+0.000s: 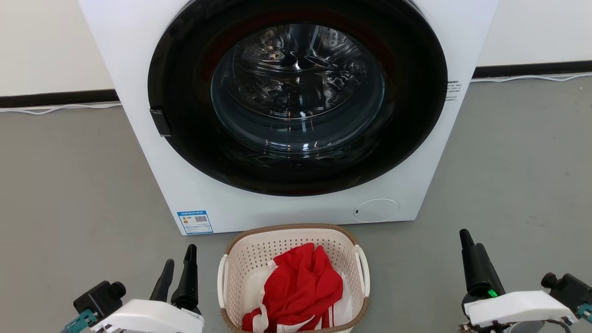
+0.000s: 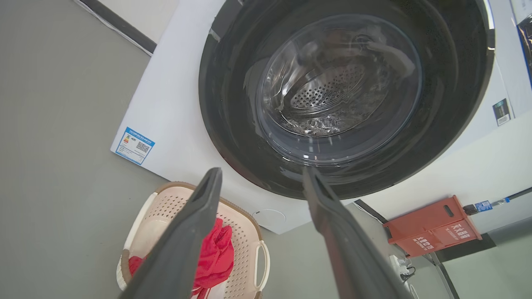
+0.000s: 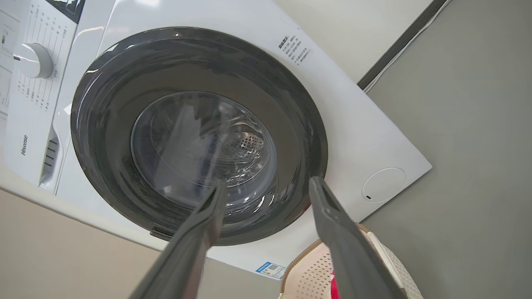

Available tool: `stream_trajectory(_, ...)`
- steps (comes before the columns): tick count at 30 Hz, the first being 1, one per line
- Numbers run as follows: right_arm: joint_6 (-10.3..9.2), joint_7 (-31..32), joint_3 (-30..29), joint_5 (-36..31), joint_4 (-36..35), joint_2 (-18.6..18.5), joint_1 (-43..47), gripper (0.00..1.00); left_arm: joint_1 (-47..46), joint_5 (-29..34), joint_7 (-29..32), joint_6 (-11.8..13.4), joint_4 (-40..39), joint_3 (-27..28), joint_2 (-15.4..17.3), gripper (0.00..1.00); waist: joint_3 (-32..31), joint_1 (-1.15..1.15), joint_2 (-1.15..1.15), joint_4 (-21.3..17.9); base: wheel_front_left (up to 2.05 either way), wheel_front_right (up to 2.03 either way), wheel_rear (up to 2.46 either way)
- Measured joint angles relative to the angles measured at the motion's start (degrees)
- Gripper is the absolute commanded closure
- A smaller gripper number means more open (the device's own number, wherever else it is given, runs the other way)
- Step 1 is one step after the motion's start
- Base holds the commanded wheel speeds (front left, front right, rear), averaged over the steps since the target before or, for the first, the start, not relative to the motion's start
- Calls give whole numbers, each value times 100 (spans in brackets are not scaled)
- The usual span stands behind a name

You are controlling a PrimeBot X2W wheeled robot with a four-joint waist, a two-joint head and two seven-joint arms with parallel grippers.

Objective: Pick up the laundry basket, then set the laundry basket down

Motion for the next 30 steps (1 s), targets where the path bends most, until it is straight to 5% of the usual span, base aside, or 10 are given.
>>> stream_trajectory(30, 2, -508, 185, -2080, -185, -7, 115, 0, 132, 2115, -478, 692, -392, -569, 282, 0, -23, -1, 0, -6, 0, 0, 0)
